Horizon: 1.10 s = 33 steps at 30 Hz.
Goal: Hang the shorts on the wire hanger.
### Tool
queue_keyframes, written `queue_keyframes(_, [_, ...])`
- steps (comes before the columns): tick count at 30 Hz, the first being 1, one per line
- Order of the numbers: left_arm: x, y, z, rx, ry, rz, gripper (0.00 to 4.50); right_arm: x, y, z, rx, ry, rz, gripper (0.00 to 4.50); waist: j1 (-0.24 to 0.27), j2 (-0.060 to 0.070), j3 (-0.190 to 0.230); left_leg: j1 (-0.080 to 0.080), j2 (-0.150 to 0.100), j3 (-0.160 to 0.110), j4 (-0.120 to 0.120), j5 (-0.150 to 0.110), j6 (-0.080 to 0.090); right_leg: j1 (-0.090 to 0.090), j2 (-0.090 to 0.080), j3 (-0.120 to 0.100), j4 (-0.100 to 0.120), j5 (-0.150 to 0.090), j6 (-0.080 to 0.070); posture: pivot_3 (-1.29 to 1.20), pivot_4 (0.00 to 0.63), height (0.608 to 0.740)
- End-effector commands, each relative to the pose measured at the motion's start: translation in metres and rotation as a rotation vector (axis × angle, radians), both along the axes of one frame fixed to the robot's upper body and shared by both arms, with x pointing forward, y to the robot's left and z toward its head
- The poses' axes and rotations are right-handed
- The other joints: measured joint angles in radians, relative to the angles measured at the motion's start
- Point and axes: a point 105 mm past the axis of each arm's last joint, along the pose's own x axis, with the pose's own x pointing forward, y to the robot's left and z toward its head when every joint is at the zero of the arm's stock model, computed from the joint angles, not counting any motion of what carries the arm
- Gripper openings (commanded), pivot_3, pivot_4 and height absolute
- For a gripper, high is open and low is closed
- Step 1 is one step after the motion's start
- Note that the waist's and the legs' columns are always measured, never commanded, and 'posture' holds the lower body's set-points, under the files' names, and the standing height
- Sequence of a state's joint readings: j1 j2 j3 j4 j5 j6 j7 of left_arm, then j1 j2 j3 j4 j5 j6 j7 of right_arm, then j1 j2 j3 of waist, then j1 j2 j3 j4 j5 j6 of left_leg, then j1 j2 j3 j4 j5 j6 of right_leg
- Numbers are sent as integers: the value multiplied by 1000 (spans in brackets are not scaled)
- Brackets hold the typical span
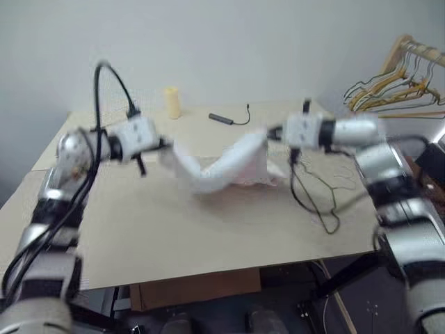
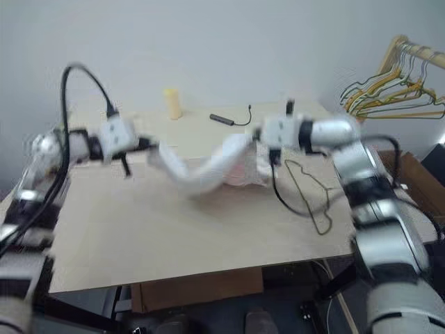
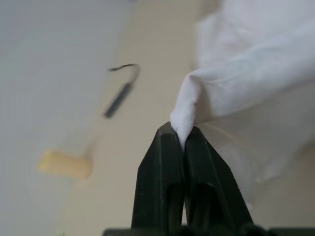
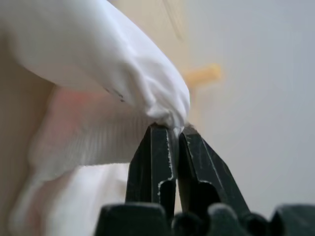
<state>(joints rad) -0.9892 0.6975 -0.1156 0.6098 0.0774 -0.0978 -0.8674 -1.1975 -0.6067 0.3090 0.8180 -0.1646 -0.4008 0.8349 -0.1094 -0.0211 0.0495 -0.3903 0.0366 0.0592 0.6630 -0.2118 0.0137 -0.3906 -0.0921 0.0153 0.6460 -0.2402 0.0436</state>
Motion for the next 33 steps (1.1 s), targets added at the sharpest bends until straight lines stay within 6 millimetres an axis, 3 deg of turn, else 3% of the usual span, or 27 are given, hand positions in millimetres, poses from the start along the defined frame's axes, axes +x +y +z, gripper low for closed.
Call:
queue_keyframes(1, [41,34,102,-208,-377,472,26,38,-2,87,226,-329,-346,0,-3,0,0,-2,-1,-1,-1,0,0,-3,-1,0,0,0,0,-67,0,740])
queue_keyframes(4, [25,53,174,-355,-683,699,26,28,-6,154,477,-617,-502,0,-6,-1,0,-24,-2,-5,-4,0,-1,-29,-4,4,3,1,0,-64,0,740])
queue_keyframes(7, [-6,61,224,-412,-988,773,26,3,-23,198,766,-830,-559,0,1,-1,0,-37,-5,-4,-8,4,-16,-49,-6,7,13,-1,2,-56,0,740])
queue_keyframes(9, [-18,58,235,-401,-1112,756,26,-5,-35,201,845,-904,-574,0,10,-1,0,-36,-8,0,-17,4,-16,-51,-9,7,10,-1,2,-53,0,740])
queue_keyframes(11, [-17,52,228,-354,-1139,725,26,-2,-37,191,797,-927,-575,0,15,-1,0,-37,-9,2,-19,3,-15,-52,-11,6,6,-1,2,-53,0,740])
queue_keyframes(14, [2,41,185,-289,-1054,618,26,16,-39,141,629,-863,-561,0,20,-2,-3,-40,-11,7,-17,3,-14,-48,-13,2,-2,-1,3,-56,0,740])
queue_keyframes(18, [21,28,92,-210,-847,455,26,33,-36,42,282,-682,-448,0,15,-3,-4,-26,-12,8,-16,-4,-1,-29,-15,-1,-5,-1,7,-80,0,740])
queue_keyframes(20, [20,26,43,-196,-714,389,26,32,-35,-10,125,-573,-361,0,4,-3,-4,-26,-14,7,-12,-1,0,-30,-17,-1,-4,-1,8,-84,0,740])
queue_keyframes(23, [-2,19,-25,-126,-527,280,26,14,-32,-79,-85,-442,-180,0,-24,-3,-4,-27,-17,4,-11,1,0,-31,-19,1,2,0,8,-87,0,740])
queue_keyframes(25, [-20,16,-52,-76,-416,236,26,2,-32,-108,-165,-381,-91,0,-48,-3,-4,-27,-18,0,-10,1,-1,-31,-20,2,3,0,9,-88,0,740])
queue_keyframes(30, [-61,19,-89,47,-129,170,26,-22,-33,-145,-214,-270,34,0,-105,-3,-4,-22,-18,-8,-5,0,1,-25,-20,2,2,1,9,-89,0,740])
queue_keyframes(33, [-90,19,-108,165,64,88,26,-32,-33,-159,-267,-246,96,0,-117,-3,-3,0,-18,-10,-6,-1,3,-2,-19,1,0,0,10,-93,0,740])
